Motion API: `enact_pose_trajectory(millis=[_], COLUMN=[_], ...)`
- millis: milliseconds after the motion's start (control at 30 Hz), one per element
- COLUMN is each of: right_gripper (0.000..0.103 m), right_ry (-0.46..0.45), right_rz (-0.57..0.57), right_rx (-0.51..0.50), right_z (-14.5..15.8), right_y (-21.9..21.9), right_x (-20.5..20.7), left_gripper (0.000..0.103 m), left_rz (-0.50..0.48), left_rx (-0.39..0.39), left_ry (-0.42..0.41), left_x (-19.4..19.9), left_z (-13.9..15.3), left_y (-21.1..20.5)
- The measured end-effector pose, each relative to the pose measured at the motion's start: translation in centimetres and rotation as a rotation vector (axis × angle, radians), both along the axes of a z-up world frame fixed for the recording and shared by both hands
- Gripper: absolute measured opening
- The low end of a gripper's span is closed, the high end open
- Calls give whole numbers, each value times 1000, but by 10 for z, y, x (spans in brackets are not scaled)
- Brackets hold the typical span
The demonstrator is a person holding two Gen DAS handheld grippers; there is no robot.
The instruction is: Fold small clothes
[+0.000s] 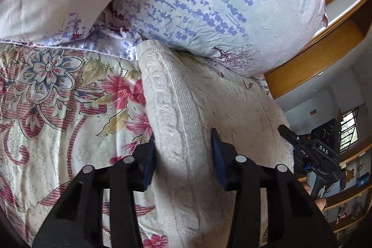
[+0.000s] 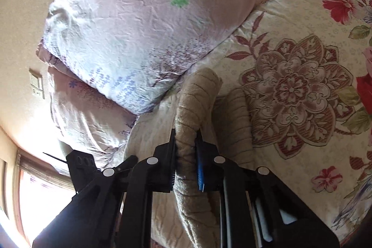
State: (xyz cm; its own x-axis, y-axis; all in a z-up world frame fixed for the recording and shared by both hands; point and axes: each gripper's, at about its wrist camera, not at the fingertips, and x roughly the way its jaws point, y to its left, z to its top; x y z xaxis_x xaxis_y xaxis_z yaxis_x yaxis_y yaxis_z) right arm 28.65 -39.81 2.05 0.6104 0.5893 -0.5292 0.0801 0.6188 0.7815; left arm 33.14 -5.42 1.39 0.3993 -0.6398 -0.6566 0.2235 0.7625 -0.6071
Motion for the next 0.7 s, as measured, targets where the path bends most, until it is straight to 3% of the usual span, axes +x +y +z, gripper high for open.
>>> enact_pose_trajectory(millis=[133, 200, 267, 333, 367, 400, 433, 467, 633, 700], right_gripper=[14, 13, 14, 24, 38, 65, 77, 87, 86, 86], right_ry=[-21, 58, 110, 96, 93, 95, 99, 99, 135, 136], right_rz=[-31, -64, -52, -56, -52, -55, -64, -69, -31, -7], right_rx=[-65, -120, -84, -85, -82, -78, -77, -71, 20, -7], right_z=[4, -13, -30, -25, -22, -19, -17, -16, -28, -28], right_y=[5, -1, -6, -10, -12, -16, -20, -23, -27, -19], right_x=[-3, 2, 2, -6, -10, -14, -17, -19, -17, -15], left_gripper=[35, 37, 47, 64, 70, 82, 88, 89, 89, 89], left_rz=[-24, -21, -8, 1, 8, 11, 9, 3, -37, -49], left_rx=[-37, -59, -82, -44, -11, 12, 18, 14, 5, -1], left_ry=[7, 28, 54, 29, 7, -12, -26, -33, 12, 21], left_x=[1, 6, 9, 4, 0, -4, -8, -11, -15, -17], left_z=[-4, -13, -20, -16, -11, -6, -2, 0, -6, -9], left_y=[14, 19, 23, 26, 28, 31, 33, 35, 29, 18])
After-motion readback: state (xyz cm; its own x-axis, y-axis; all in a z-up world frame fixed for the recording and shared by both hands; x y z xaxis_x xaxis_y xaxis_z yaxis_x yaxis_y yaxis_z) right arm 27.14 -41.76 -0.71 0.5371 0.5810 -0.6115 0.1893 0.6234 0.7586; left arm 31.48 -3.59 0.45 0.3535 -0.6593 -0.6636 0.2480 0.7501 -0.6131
